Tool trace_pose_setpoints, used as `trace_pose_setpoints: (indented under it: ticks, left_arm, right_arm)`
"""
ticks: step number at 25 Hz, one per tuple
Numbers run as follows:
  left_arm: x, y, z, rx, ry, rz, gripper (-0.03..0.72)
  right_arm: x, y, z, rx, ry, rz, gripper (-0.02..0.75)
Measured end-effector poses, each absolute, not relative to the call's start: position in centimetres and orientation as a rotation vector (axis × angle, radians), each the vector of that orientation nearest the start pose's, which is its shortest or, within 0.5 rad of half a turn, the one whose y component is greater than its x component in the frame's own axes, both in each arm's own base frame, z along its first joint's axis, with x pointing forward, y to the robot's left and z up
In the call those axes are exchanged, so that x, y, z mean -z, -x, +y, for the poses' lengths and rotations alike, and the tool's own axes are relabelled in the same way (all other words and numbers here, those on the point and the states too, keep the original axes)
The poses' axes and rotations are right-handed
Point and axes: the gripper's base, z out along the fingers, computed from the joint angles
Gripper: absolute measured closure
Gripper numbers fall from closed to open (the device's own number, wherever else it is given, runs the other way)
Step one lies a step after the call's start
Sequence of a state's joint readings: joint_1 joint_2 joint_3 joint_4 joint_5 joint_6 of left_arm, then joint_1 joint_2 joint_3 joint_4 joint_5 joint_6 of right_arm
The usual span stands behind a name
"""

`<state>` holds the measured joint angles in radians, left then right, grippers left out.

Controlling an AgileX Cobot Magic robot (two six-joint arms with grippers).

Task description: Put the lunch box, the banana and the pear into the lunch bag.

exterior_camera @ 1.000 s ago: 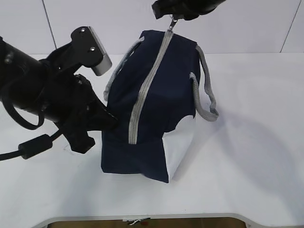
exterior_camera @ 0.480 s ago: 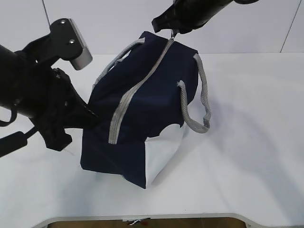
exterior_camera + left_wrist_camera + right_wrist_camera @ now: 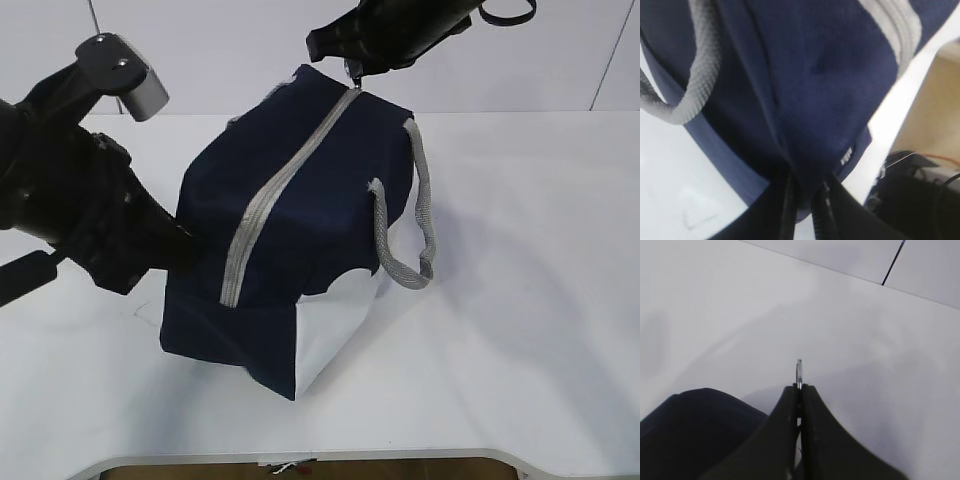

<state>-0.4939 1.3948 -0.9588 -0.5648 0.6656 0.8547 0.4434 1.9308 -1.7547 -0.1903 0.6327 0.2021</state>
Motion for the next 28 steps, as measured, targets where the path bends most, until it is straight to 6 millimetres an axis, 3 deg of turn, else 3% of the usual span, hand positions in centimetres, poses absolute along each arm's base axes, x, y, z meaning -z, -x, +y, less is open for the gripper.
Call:
trace_pose_setpoints:
  ticks: [5, 9, 13, 18, 24, 28]
  left_arm:
    - [-27.9, -23.3, -16.0, 0.550, -1.094, 2.276, 0.416]
    - [-30.3, -24.2, -15.6, 0.614, -0.955, 2.330, 0.288]
    - [-33.9, -25.5, -15.1, 0.677, -0.799, 2.348, 0.267]
    - [-36.3, -28.7, -15.9, 0.696, -0.813, 2.344, 0.263]
    - [-36.5, -32.8, -17.4, 0.669, -0.891, 2.372, 0.262]
    - [-35.3, -34.8, -18.3, 0.682, -0.919, 2.414, 0.262]
  right_arm:
    - [-31.3, -41.6, 18.7, -0.144, 0.381, 2.261, 0.726]
    - [-31.3, -41.6, 18.7, -0.155, 0.375, 2.264, 0.725]
    - [-31.2, -41.6, 18.7, -0.157, 0.374, 2.264, 0.726]
    - [-31.2, -41.5, 18.7, -0.159, 0.373, 2.265, 0.725]
    - [-31.2, -41.5, 18.8, -0.166, 0.369, 2.267, 0.726]
    - [-31.3, -41.6, 18.8, -0.168, 0.369, 2.261, 0.725]
